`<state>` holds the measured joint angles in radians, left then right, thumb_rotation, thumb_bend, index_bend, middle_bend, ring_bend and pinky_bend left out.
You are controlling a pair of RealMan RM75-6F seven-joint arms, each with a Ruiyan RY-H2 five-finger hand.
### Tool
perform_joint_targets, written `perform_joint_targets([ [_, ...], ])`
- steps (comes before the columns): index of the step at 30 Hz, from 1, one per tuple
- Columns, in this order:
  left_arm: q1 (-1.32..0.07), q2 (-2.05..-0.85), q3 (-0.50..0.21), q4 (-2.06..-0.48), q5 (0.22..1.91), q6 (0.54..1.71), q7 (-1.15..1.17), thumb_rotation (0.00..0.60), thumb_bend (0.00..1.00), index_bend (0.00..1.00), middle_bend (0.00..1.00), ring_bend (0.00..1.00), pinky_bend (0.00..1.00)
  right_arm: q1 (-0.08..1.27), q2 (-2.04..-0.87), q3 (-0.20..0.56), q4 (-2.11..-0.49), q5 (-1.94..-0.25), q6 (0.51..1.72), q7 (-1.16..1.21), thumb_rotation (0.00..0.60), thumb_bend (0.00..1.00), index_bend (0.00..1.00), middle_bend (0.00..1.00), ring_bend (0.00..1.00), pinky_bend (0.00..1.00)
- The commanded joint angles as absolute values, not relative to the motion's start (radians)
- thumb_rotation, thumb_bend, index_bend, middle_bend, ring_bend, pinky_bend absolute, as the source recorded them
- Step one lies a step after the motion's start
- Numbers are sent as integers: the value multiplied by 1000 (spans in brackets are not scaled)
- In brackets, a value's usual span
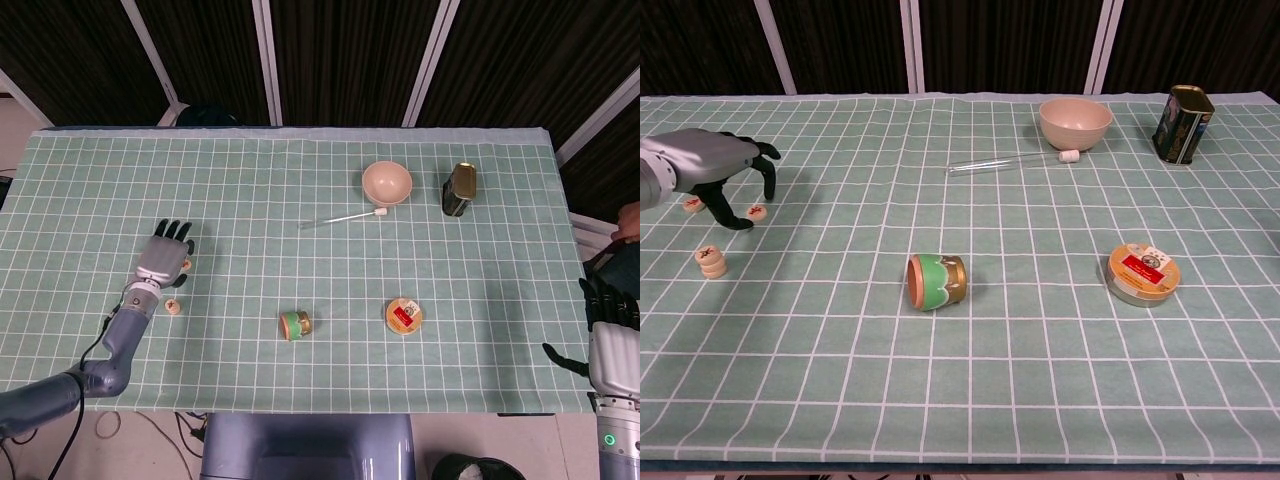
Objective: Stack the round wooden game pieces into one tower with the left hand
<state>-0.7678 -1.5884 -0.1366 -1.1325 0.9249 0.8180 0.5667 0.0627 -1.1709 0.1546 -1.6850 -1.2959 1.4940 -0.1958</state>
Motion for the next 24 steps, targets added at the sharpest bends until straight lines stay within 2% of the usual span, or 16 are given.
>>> perform_joint_targets([
  [1,-769,-1597,-131,-1122,927,821,568,600,260,409,56,0,0,63,-1170,155,-1685,-1295,1493,-195,600,232,54,13,39,0],
  [24,-774,-1618,-115,-1100,909,830,603,600,307,474,87,0,0,63,-1172,157,-1687,-1286,1495,-198,600,233,54,13,39,0],
])
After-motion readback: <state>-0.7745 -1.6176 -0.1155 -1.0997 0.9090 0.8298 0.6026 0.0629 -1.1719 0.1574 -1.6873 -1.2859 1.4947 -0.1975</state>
